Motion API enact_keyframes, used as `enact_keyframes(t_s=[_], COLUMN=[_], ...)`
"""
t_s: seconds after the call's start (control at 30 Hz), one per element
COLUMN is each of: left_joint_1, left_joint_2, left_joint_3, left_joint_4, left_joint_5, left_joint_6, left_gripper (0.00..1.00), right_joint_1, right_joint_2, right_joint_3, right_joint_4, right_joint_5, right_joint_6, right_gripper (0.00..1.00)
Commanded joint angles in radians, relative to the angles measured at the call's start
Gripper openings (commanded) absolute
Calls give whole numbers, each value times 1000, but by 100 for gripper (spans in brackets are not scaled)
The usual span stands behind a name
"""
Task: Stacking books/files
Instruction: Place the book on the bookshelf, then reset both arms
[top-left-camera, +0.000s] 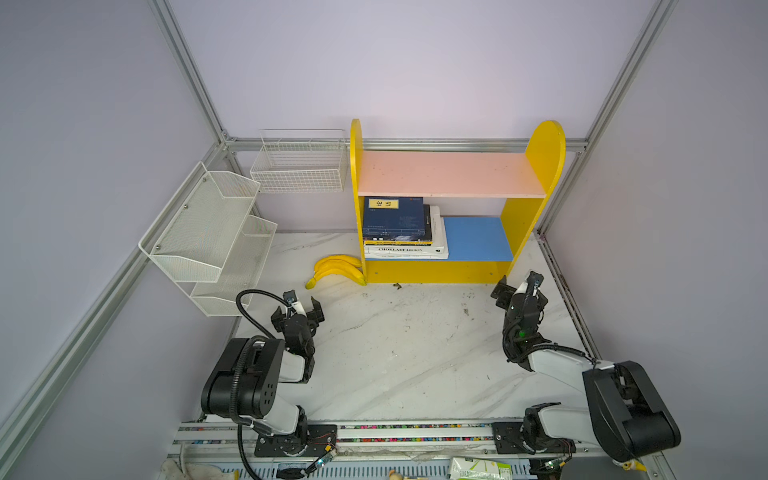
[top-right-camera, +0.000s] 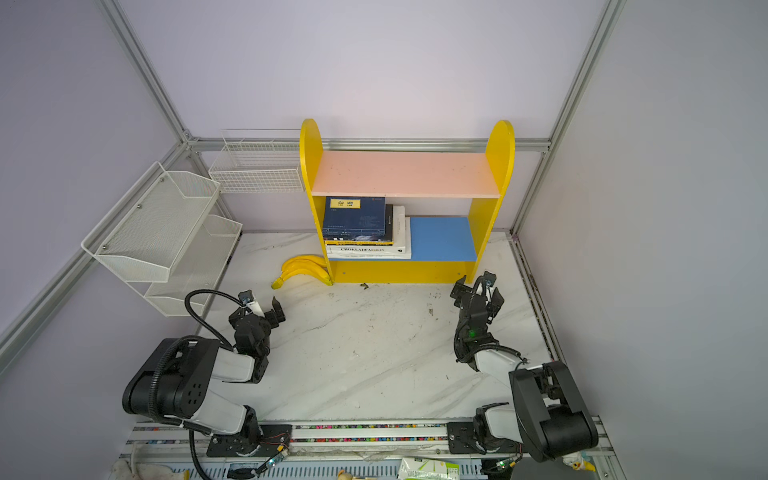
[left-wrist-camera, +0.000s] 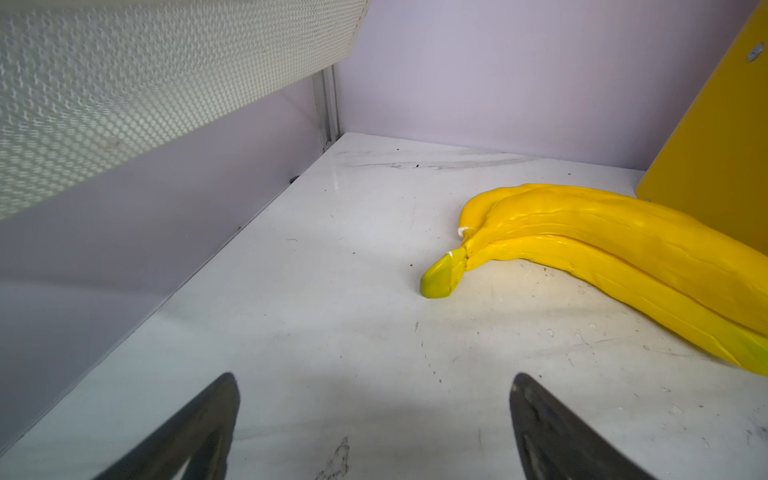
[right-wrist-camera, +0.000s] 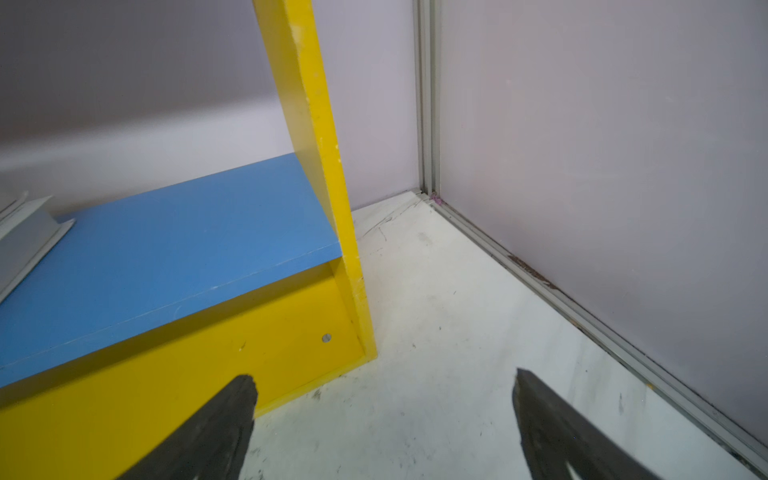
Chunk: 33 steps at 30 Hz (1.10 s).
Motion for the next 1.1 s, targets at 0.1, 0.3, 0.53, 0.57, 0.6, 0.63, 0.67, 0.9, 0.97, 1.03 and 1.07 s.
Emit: enact_keyframes(t_s=[0.1,0.3,0.53,0.57,0.6,0.63,0.67,0.9,0.97,1.03,1.07], left_joint_1=[6,5,4,5,4,5,4,4,3,3,3], left_joint_2=[9,26,28,29,27,26,26,23,24,24,24], left_joint_3=[78,110,151,149,151,150,149,148,150,149,148], left_joint_4=[-32,-62,-139,-138,-142,-144,-143,-142,-142,-143,-143], left_joint_5=[25,35,25,27,25,27,27,35,35,35,35], left_joint_6=[32,49,49,48,49,49,49,55,55,55,55], left_gripper=[100,100,100,100,100,100,100,99,99,100,100], right_joint_1=[-74,-84,-86,-86,-86,-87,-86,-85,-85,-85,-85], right_joint_2=[253,362,423,412,413,420,417,413,415,414,415], right_joint_3=[-47,-88,82,87,88,85,84,79,81,82,82], right_joint_4=[513,696,449,404,415,436,431,438,434,434,434], right_joint_5=[-81,-188,-245,-248,-246,-244,-244,-227,-230,-230,-230], right_joint_6=[-50,-98,-134,-109,-123,-132,-126,-133,-134,-136,-135], right_gripper=[97,97,97,97,97,97,97,97,97,97,97])
